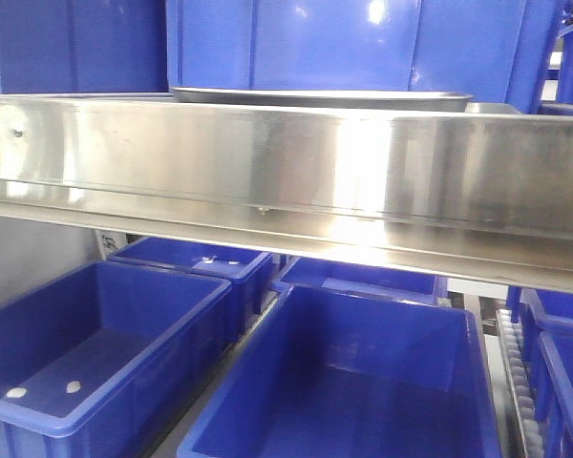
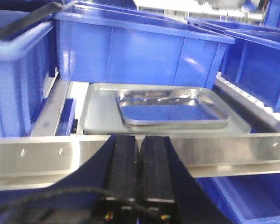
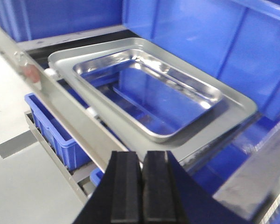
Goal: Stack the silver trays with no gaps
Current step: 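Open both grippers and lift them off the stacked trays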
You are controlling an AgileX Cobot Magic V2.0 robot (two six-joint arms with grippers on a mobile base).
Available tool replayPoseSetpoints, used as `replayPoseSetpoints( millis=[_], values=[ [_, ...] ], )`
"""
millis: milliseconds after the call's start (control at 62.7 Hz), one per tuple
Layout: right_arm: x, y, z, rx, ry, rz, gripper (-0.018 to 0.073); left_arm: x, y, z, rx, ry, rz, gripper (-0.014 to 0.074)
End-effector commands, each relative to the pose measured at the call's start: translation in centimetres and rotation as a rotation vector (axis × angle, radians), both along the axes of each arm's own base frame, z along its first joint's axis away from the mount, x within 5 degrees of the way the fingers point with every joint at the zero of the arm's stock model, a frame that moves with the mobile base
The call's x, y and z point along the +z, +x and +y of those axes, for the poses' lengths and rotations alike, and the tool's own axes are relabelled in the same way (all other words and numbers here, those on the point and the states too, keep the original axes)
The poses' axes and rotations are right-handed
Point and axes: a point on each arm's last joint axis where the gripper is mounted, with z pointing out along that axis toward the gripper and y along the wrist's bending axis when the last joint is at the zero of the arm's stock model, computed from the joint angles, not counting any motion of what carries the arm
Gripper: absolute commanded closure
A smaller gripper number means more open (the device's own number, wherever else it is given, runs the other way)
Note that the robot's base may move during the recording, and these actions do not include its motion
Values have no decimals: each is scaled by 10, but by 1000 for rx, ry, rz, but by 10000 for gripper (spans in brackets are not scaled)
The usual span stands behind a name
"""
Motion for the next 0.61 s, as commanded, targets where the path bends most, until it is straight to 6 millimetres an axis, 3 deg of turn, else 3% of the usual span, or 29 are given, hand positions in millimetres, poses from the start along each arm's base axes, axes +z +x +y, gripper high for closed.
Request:
replayPoseSetpoints(
  millis=[0, 175, 590],
  values=[
    [-3, -2, 2, 48, 53, -160, 508, -6, -1, 0, -3, -73, -112, 637],
    [-37, -3, 7, 97, 88, -211, 508, -25, 6, -3, 2, -82, -123, 637],
    [-37, -4, 9, 109, 112, -241, 508, -26, 6, -3, 1, -83, -118, 638]
  ],
)
